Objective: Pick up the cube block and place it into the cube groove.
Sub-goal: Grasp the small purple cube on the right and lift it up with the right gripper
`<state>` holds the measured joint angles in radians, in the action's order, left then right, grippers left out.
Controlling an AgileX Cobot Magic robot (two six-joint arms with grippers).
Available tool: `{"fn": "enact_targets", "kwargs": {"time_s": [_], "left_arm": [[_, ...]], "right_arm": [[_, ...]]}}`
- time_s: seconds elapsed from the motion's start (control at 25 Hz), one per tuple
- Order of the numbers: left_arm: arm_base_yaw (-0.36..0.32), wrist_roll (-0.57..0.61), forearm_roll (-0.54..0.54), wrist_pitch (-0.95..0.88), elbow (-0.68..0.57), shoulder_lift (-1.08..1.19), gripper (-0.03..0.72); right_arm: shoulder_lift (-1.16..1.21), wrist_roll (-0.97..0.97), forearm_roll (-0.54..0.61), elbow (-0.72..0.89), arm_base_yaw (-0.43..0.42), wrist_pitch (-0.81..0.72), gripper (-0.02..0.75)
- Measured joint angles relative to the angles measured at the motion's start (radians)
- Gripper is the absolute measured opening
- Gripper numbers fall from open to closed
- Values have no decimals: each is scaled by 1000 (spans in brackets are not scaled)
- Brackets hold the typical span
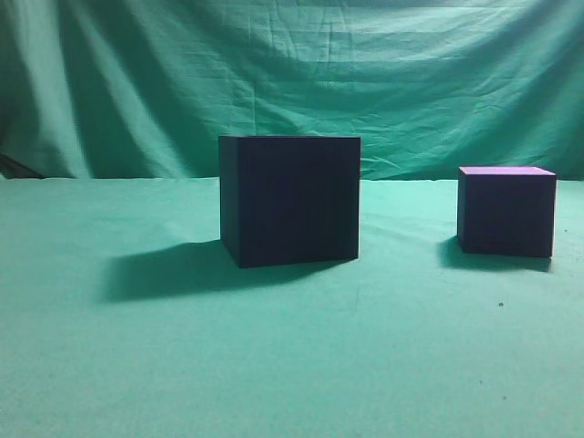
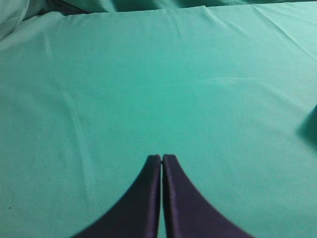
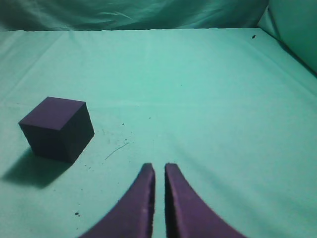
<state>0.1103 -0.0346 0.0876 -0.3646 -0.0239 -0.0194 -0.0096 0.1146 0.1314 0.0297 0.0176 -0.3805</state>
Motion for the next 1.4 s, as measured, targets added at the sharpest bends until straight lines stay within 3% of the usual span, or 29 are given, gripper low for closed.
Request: {"fn": "enact_targets", "kwargs": {"time_s": [1.04, 1.16, 1.4], "left_arm": [[0, 0, 0, 0, 0, 0, 0], [0, 0, 0, 0, 0, 0, 0], [0, 0, 0, 0, 0, 0, 0]], "right_arm": [[0, 0, -2, 0, 0, 9, 49], [0, 0, 12, 0, 0, 96, 49], [0, -2, 143, 0, 0, 443, 49]]}}
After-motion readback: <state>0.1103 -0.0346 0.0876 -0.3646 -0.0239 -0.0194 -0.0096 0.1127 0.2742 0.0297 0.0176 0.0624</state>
